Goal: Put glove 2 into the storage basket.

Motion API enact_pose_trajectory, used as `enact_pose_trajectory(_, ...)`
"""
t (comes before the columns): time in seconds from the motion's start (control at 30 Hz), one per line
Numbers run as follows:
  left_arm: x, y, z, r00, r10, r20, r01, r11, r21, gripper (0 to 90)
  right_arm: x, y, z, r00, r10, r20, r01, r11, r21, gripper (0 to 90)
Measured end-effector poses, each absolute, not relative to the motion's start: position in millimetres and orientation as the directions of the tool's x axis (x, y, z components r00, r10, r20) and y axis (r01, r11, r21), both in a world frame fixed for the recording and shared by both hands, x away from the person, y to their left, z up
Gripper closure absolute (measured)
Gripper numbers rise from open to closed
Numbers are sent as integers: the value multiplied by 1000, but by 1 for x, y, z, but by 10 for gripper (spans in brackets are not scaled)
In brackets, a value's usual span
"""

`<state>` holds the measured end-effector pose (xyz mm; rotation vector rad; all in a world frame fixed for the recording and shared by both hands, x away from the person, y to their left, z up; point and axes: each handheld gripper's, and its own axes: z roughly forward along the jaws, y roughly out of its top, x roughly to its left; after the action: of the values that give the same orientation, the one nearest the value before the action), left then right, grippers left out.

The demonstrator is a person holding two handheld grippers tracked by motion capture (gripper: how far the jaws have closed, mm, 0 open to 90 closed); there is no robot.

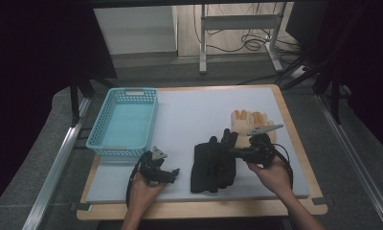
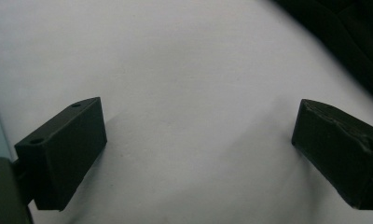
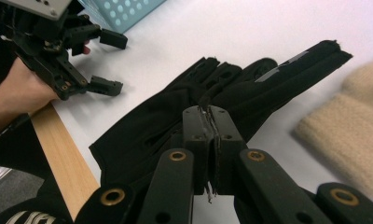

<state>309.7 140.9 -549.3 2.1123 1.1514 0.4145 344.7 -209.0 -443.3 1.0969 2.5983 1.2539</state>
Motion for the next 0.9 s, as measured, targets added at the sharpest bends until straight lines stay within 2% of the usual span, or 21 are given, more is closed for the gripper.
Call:
enact_pose_trajectory(0.43,310,141,-549,558,829,-44,610,-373,699,35,348,-180,-451,-774,585,240,562,461,687,853)
enact_pose_trajectory(0.77,310,141,-549,558,829,-44,610,-374,698,35,361,-130,-463,-802,547,241,546,507,667,842)
enact_pose_trajectory(0.83,310,141,-549,558,829,-44,610,-374,699,35,364,-120,-468,-808,539,239,542,518,662,825)
enact_pose_trajectory(0.9,310,141,-549,558,829,-44,610,-374,698,35,366,-109,-476,-812,523,259,546,526,652,755)
